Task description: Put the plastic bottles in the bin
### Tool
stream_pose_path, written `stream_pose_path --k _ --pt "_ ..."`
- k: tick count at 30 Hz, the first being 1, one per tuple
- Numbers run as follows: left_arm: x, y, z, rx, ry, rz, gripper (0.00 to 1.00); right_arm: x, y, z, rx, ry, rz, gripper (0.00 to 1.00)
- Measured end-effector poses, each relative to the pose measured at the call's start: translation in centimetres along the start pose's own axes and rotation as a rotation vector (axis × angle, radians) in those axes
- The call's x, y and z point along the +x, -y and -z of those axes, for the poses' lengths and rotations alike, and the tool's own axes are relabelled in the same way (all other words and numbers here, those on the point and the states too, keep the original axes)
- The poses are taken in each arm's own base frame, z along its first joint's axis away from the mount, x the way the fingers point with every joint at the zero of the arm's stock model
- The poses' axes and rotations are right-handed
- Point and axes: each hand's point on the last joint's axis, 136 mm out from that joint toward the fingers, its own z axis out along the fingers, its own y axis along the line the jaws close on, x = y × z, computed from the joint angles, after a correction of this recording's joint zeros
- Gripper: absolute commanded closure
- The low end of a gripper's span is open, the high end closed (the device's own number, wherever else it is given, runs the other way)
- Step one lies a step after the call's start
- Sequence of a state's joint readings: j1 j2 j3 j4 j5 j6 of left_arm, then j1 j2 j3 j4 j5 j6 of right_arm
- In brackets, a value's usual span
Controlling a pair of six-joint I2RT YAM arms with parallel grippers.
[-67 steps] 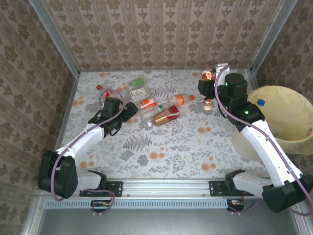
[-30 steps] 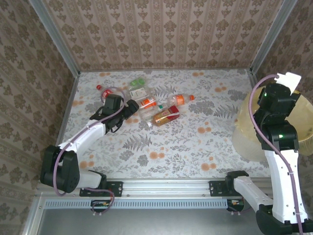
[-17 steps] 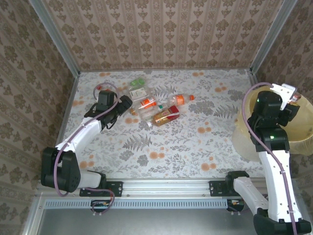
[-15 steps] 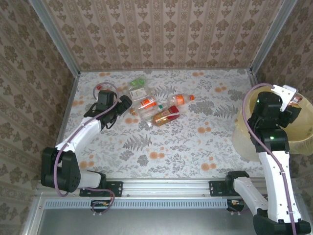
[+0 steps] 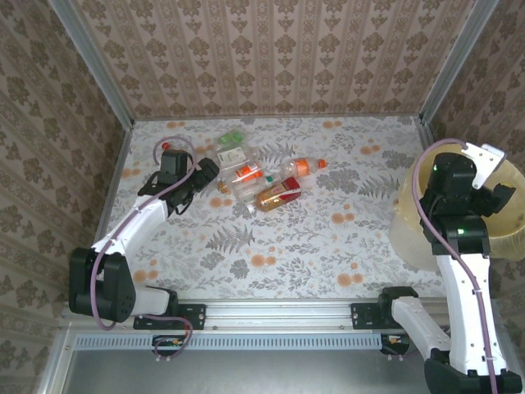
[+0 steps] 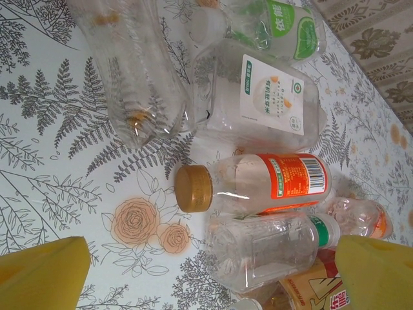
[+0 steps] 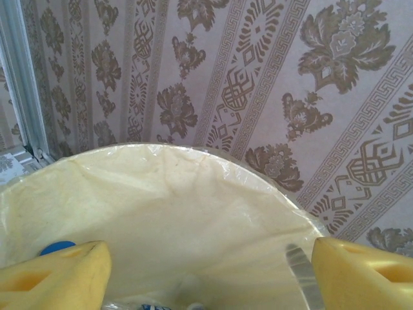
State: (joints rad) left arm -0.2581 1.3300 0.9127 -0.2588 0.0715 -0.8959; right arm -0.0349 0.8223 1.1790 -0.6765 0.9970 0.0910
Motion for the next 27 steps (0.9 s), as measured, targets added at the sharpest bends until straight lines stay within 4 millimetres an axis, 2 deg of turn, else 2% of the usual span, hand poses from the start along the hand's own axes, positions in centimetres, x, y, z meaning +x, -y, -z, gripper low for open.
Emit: stream_pose_path --k 3,6,12,19,27 --pt "-0.3 -0.2 0.0 -0.004 0.006 0.007 0.0 -0.1 -0.1 0.2 -0.022 -0.007 -0.015 0.13" --pt "-0.5 -0.4 0.0 -0.008 0.009 0.008 0.0 0.0 -0.7 0.3 -0.059 -0.015 -0.032 0.0" --pt "-1.8 -1.5 0.4 -0.045 0.032 0.007 0.0 0.2 -3.3 0.8 -0.223 -0.042 -0.084 0.0" --pt "-5.5 -1.6 0.8 -0.106 0.108 -0.014 0.0 0.2 -8.1 2.6 -0.514 -0.086 -0.154 0.0" --pt "-7.3 -3.4 -1.6 -0.262 0.084 -0.013 0.0 -0.9 -14.6 7.8 -0.944 -0.104 -0.209 0.0"
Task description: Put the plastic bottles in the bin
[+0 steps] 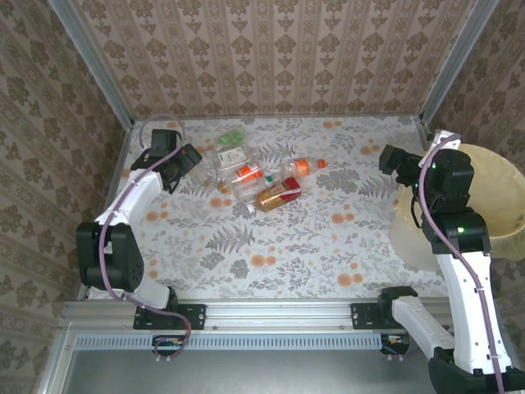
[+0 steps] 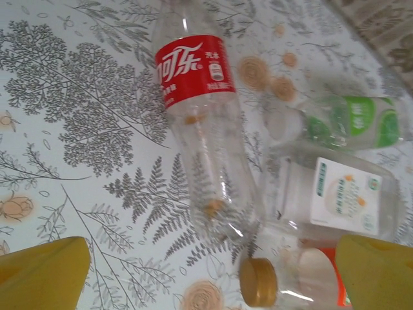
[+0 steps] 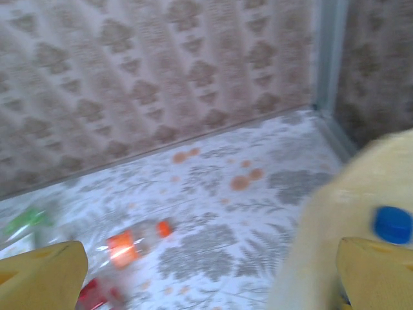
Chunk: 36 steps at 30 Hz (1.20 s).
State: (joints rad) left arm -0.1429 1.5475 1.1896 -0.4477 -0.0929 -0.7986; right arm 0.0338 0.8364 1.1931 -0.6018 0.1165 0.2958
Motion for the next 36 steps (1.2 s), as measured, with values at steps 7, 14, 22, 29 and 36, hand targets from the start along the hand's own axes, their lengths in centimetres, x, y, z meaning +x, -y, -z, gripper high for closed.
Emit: stream_pose_path --k 7,14,22,29,36 --pt "0.5 -0.2 -1.5 -0.053 -0.035 0.0 0.0 1.2 -5.6 0.0 -0.245 -0.026 0.037 0.0" --pt "5.3 3.9 -2.9 0.034 -0.145 -0.113 0.03 2.7 -7.2 -0.9 -0.318 -0.052 0.04 0.0" --pt "9.9 9.6 -2.4 0.213 -0.225 -0.44 0.0 2.7 -7.6 -1.2 -0.328 -0.053 0.043 0.0" --pt "16.6 16.0 1.3 0.422 -0.207 -0.882 0.02 2.4 -7.8 -1.3 -0.335 -0.039 0.046 0.0" --pt "21.4 16.8 2.5 0.496 -0.216 -1.148 0.07 2.6 -8.1 -1.6 -0.339 -0.046 0.052 0.0"
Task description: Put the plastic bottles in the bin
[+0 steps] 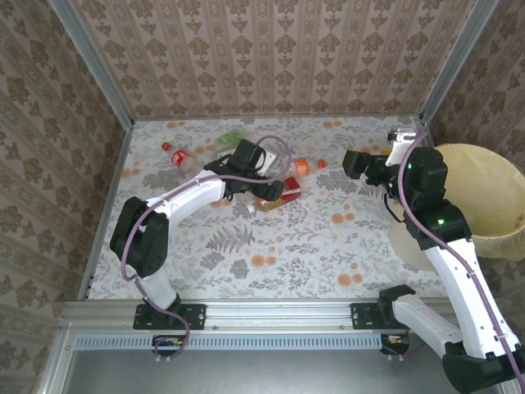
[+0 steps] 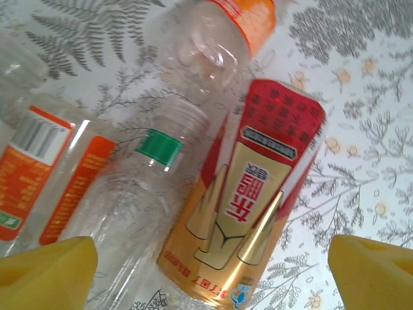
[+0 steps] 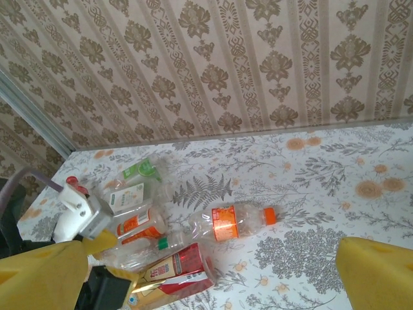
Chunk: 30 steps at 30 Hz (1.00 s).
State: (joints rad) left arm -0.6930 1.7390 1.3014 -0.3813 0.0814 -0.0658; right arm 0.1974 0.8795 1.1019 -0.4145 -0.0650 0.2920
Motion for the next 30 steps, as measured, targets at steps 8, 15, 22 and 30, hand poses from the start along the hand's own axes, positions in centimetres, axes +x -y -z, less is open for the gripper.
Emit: stream_pose_path --k 8,15,22,30 --pt "2.9 0.9 -3.6 -0.01 -0.099 -0.078 0.13 0.2 -0.1 -0.2 -0.002 -0.008 0.001 0.0" --pt "4.3 2.7 -4.5 0.012 -0.144 -0.126 0.15 0.2 -0.1 -0.2 -0.004 -0.01 0.001 0.0" --pt "5.8 2.8 -4.9 -0.014 -0.187 -0.147 0.17 0.8 -0.5 -0.9 -0.015 -0.035 0.005 0.0" --pt "7.5 1.4 -6.6 -0.116 -0.244 -0.16 0.22 1.0 -0.7 -1.1 -0.02 -0.042 0.007 0.0"
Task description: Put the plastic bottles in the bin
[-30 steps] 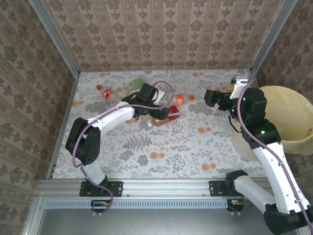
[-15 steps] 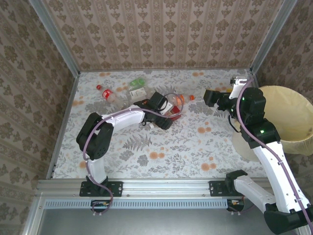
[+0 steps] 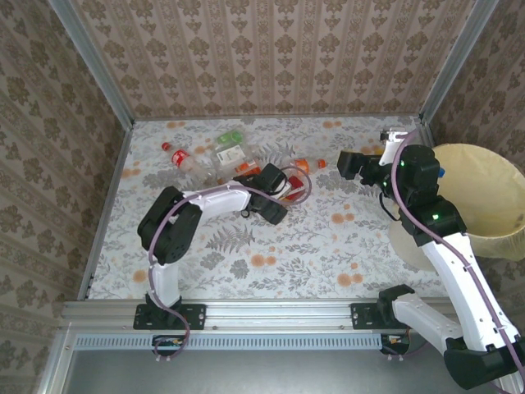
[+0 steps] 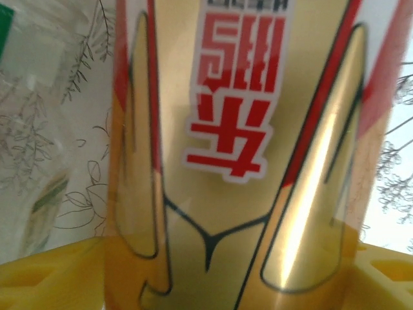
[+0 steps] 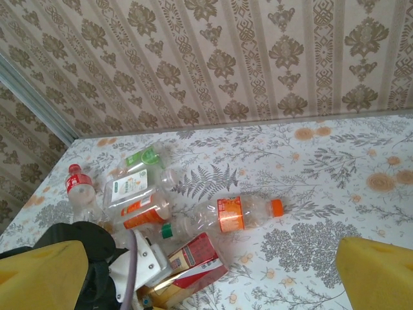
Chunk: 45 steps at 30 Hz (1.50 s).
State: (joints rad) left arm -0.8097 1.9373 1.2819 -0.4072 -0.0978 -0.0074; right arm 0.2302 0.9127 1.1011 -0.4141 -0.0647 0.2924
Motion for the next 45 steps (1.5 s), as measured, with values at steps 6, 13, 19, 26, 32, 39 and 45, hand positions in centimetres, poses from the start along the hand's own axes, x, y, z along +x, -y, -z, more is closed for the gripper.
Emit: stream_pose_path --k 6,13,19,26,32,39,45 --pt "0.3 0.3 -0.4 -0.059 -0.012 -0.005 0.39 0.7 -0.1 -0.3 -0.003 -0.018 0.002 0.0" --pt "-1.1 0.6 2.0 -0.062 0.077 0.007 0.47 1.8 0.3 -0.7 0.007 -0.038 0.0 0.0" --pt "-3.8 0.3 7.5 -0.018 0.262 0.067 0.57 1.3 0.1 -1.0 0.0 -0.02 -0.047 0.0" --pt "-6.6 -0.8 14.7 0.072 0.495 0.149 0.59 2.0 -1.1 -3.0 -0.07 -0.065 -0.127 0.0" --pt "-6.7 -2.4 17.6 0.103 0.586 0.199 0.6 2.1 -4.2 -5.5 -0.22 -0.094 -0.197 0.0" --pt "-6.0 -2.2 18.1 0.126 0.593 0.199 0.6 3.9 -8.9 -8.9 -0.407 -0.196 -0.278 0.0" --pt "-6.4 -1.5 18.4 0.166 0.614 0.186 0.6 3.2 -11.1 -10.5 -0.473 -0.218 -0.335 0.0"
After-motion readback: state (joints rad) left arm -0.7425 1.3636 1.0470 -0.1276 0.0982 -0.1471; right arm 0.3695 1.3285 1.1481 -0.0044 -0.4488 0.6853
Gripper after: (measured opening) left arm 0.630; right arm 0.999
